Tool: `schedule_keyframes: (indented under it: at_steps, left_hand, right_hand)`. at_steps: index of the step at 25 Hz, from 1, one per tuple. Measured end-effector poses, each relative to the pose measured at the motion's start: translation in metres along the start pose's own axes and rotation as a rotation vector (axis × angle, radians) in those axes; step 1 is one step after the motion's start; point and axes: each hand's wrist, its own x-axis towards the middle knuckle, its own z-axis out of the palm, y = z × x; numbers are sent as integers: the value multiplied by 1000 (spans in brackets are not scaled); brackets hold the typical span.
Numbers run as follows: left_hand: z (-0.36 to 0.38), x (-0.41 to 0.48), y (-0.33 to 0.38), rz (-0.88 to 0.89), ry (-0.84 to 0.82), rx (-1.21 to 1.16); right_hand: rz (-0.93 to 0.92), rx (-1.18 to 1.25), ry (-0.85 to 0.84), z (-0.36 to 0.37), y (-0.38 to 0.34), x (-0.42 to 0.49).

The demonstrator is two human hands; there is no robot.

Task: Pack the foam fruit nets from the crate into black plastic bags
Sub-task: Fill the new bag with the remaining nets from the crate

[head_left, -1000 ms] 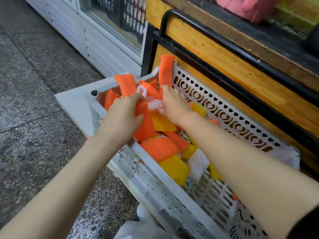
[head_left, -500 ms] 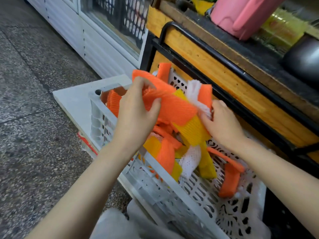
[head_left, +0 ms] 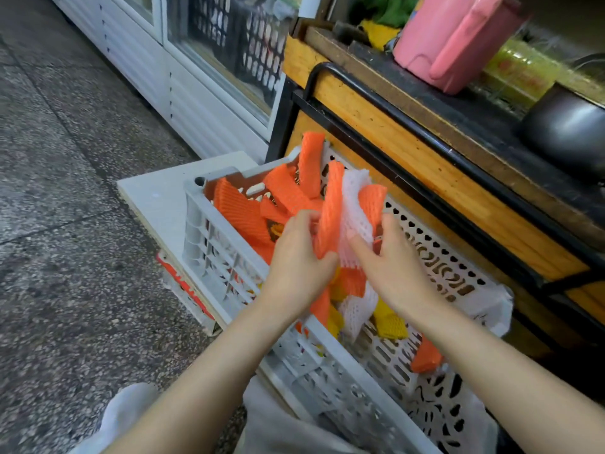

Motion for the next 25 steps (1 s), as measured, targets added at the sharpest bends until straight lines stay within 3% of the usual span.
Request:
schedule_keyframes:
  at_steps: [5,9,14,17,20,22,25]
  left_hand:
    - [2,-13,11,-238,-146,-491]
    - [0,-16,3,-165,64,-338]
    - [-24,-8,-5,23,254,-220]
    - [-40,2,-12,2,337,-214]
    - [-49,9,-18,-40,409,-229]
    - [-52,12,-21,-69,428,-218]
    - [-57,18,-24,-131,418,-219]
  right_hand:
    - [-220,-24,-26,0,-2,-27]
    - [-366,-94,-79,1,5,-48]
    - [-333,-14,-53,9,0,-30]
    - [-179,-128,1,28,15,10]
    - [2,-104,-108,53,30,47]
    - [0,-61,-148,69,37,67]
    - [37,-188,-215,90,51,91]
